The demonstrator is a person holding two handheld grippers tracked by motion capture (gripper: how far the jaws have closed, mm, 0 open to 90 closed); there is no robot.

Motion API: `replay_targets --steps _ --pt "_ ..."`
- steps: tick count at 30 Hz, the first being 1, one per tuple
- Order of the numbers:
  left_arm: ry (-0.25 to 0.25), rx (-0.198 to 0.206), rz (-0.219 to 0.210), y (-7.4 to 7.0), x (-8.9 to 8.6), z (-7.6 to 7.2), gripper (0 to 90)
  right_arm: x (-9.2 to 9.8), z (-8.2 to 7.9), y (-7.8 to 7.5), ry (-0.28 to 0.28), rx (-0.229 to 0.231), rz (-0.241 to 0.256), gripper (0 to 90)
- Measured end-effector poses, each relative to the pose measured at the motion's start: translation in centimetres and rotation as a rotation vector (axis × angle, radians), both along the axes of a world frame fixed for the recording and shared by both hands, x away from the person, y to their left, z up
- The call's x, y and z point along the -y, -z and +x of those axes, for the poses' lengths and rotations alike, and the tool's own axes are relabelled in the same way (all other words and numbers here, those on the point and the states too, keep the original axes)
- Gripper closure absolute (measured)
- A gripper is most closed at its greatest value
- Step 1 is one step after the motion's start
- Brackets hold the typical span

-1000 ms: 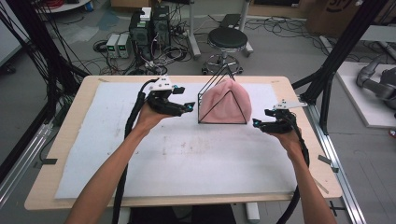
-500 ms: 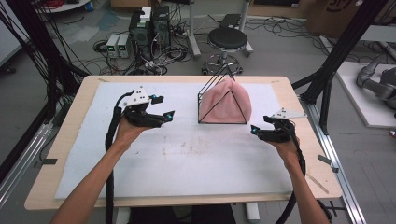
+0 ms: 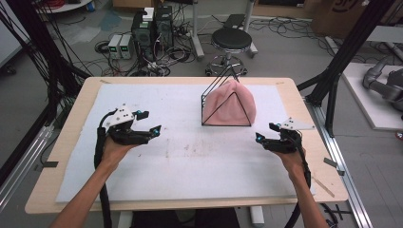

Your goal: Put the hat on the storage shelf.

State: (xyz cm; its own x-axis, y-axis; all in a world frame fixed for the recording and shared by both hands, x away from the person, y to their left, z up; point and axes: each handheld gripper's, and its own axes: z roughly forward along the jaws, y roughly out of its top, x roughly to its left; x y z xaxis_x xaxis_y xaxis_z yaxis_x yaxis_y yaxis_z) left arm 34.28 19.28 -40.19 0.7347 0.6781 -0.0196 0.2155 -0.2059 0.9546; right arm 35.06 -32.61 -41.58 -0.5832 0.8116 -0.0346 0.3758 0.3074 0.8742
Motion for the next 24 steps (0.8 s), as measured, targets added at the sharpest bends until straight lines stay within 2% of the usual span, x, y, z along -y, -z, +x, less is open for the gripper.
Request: replay_targets --steps 9,15,24 --pt "-0.081 -0.033 -0.026 2.3 -1.8 -2.4 25.3 0.3 -2.0 1.0 0.011 0.031 0.015 27.1" --pt "-0.118 -0.026 -0.03 3.1 -2.4 -3.5 25.2 0.4 -3.2 1.8 0.013 0.056 0.029 26.9" --pt "-0.143 -0.048 -0.043 5.1 -3.1 -4.4 24.7 0.3 -3.5 2.5 0.011 0.06 0.037 26.4"
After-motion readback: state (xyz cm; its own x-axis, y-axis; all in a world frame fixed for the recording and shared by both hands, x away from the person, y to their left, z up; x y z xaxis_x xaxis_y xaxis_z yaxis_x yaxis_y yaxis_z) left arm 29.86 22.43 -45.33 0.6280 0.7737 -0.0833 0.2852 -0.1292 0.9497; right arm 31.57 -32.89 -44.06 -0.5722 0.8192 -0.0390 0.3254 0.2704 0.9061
